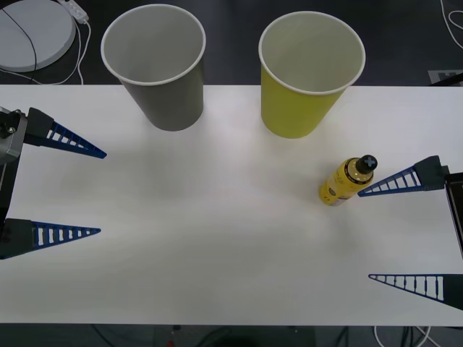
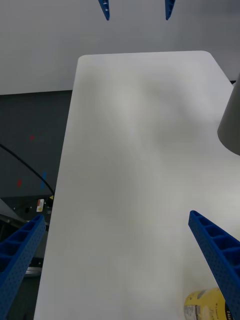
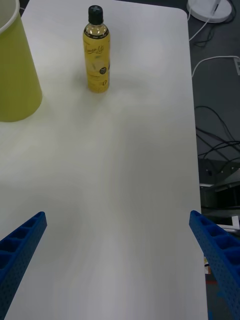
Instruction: Put the can into the green bin and the plastic bottle into the gray bin
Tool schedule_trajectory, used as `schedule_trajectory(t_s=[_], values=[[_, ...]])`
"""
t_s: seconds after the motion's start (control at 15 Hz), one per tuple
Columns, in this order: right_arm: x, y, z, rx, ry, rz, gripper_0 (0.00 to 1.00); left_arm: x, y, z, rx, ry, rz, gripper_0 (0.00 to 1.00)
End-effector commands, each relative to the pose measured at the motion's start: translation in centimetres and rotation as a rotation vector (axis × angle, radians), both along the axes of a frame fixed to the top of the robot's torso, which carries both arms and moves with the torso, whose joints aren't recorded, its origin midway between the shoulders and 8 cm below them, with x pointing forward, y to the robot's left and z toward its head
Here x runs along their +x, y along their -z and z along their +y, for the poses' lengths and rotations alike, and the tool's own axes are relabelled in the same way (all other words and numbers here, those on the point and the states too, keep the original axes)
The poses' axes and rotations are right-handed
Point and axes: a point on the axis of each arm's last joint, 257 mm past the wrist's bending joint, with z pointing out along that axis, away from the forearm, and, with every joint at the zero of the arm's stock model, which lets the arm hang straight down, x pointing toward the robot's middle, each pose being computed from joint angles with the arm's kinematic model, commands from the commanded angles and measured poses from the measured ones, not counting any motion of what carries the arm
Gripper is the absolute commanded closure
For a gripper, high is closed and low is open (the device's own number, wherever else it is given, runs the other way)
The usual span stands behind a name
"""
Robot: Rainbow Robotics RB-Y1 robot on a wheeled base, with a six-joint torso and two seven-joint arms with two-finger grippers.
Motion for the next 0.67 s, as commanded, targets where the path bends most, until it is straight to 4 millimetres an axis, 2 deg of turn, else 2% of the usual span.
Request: schedule_trajectory(t_s=[0.07,0.27,0.4,0.67], values=[[0.0,0.0,0.0,0.000,0.000,0.000,0.00,0.0,0.0,0.0,0.000,0.000,0.000,0.00],[-0.4,0.4,0.3,0.051,0.021,0.033,0.00,0.0,0.0,0.0,0.000,0.000,0.000,0.00],[-0.4,-0.4,0.5,0.080,0.028,0.031,0.00,0.0,0.0,0.0,0.000,0.000,0.000,0.00],[1.1,-1.0,-0.1,0.129,0.120,0.012,0.00,0.0,0.0,0.0,0.000,0.000,0.000,0.00]])
